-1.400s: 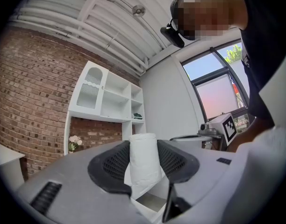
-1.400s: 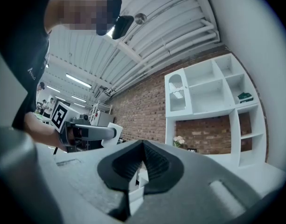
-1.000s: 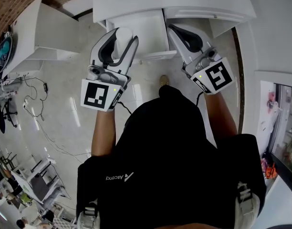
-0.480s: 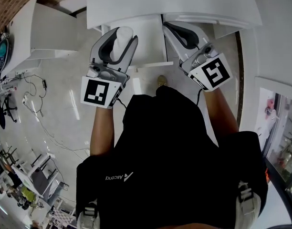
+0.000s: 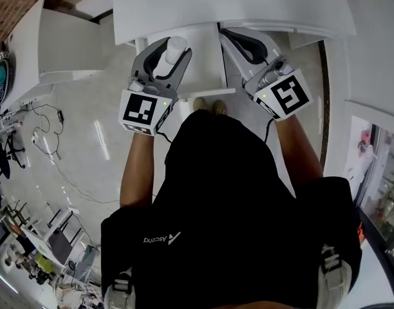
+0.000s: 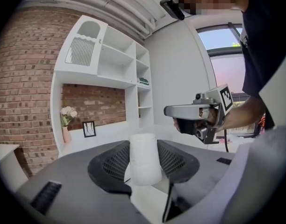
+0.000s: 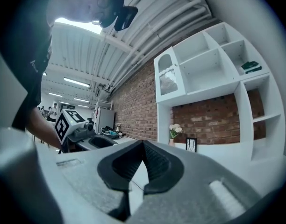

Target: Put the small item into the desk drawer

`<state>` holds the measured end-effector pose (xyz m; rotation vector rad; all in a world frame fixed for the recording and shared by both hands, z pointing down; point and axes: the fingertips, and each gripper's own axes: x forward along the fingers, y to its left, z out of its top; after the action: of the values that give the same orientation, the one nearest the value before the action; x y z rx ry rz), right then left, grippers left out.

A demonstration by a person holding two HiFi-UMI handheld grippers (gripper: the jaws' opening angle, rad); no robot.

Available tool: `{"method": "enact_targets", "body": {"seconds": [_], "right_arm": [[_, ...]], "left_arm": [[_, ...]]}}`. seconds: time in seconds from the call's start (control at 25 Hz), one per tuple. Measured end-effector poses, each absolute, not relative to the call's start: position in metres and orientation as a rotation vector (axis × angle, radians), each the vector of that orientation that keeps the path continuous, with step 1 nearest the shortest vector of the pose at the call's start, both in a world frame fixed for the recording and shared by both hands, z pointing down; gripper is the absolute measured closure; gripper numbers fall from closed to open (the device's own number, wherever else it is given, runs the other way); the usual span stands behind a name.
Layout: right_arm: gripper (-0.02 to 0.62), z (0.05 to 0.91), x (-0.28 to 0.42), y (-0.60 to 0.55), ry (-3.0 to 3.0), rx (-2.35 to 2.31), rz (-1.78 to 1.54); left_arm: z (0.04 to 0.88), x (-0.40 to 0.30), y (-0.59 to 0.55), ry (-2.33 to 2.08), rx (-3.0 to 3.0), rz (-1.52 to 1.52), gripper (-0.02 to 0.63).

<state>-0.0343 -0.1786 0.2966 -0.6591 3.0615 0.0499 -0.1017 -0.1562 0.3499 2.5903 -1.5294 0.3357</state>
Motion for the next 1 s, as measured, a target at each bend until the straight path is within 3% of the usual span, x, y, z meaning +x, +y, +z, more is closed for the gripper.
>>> {"method": "enact_targets", "body": {"seconds": [1.0], "right_arm": [[0.595, 0.347, -0.044, -0.225, 3.120, -0.892, 0.000]], "left_arm": [[0.564, -0.119, -0.215, -1.123, 2.302, 0.876, 0.428]]}}
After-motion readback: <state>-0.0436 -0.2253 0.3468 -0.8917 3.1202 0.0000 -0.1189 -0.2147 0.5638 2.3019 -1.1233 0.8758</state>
